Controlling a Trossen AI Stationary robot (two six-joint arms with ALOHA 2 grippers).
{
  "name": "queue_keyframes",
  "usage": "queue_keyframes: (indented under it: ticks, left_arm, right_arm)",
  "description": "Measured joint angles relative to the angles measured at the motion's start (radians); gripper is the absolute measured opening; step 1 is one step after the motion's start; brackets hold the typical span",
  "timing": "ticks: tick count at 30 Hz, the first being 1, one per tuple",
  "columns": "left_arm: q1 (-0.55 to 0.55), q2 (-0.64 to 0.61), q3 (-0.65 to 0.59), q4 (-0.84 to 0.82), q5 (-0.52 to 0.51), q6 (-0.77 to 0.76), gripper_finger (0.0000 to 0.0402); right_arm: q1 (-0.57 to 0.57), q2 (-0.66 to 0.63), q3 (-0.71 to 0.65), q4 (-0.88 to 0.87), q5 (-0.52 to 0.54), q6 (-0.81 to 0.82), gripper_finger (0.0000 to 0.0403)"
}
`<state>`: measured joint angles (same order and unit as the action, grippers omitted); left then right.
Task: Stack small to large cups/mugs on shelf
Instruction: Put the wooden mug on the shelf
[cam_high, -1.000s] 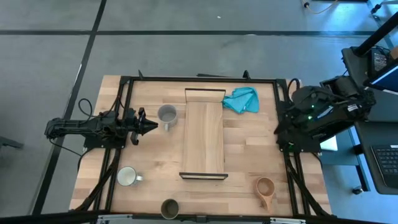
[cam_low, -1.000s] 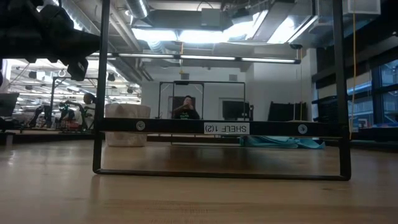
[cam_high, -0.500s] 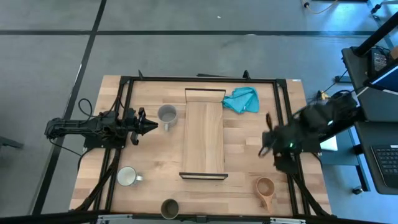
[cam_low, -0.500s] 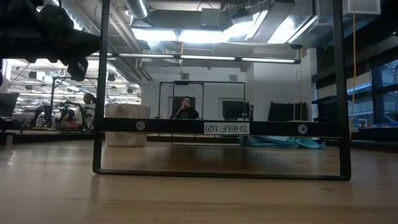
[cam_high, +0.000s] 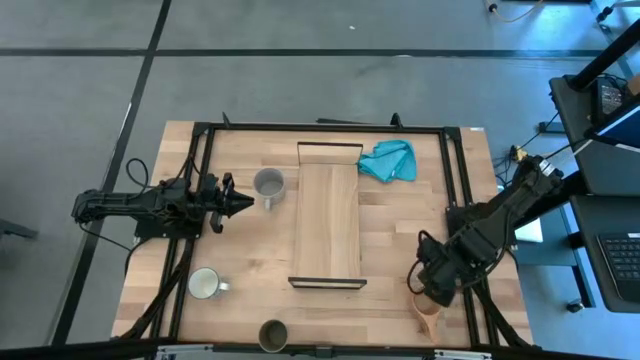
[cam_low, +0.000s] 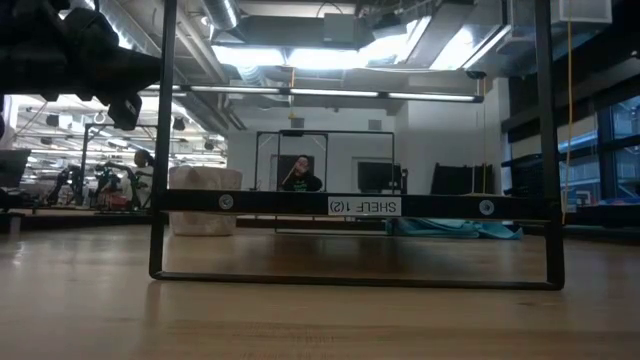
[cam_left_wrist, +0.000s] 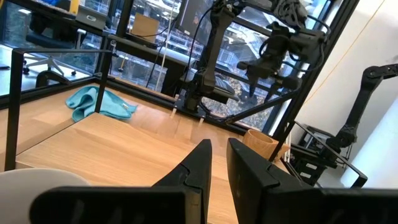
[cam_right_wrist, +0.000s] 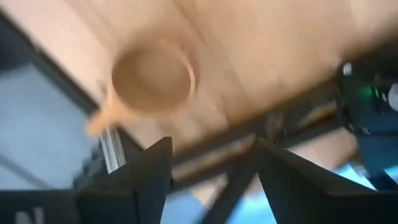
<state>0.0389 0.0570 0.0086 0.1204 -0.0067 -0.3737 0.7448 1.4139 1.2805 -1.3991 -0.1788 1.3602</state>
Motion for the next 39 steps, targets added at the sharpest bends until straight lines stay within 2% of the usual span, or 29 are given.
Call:
queue_keyframes:
  ticks: [5,9,12,15,20,23,36,39]
  left_arm:
    - [0.000,0.000,0.000,0.000,0.000,0.000,0.0044]
    - [0.000,0.000,0.000,0.000,0.000,0.000,0.0044]
    - [0.000,0.000,0.000,0.000,0.000,0.000,0.0044]
    - [0.000,0.000,0.000,0.000,0.000,0.000,0.0044]
    - [0.000,0.000,0.000,0.000,0.000,0.000,0.0044]
    - [0.000,0.000,0.000,0.000,0.000,0.000,0.0044]
    - [0.000,0.000,0.000,0.000,0.000,0.000,0.0044]
    - [0.000,0.000,0.000,0.000,0.000,0.000,0.0044]
  right_arm:
    - [-0.013,0.000,-0.031,0.149,0.131,0.075,0.0228]
    - [-0.025,0.000,-0.043,0.194,0.088,0.095,0.0228]
    - [0.008,0.000,-0.044,0.158,0.044,0.234,0.0228]
    - [0.028,0.000,-0.044,0.150,0.074,0.407,0.0228]
    - [0.019,0.000,-0.044,0.189,0.083,0.458,0.0228]
    - [0.018,0.000,-0.044,0.249,0.150,0.516,0.0228]
    - [0.030,-0.001,-0.043,0.286,0.148,0.463,0.0228]
    - [0.030,0.004,-0.043,0.296,0.233,0.476,0.0228]
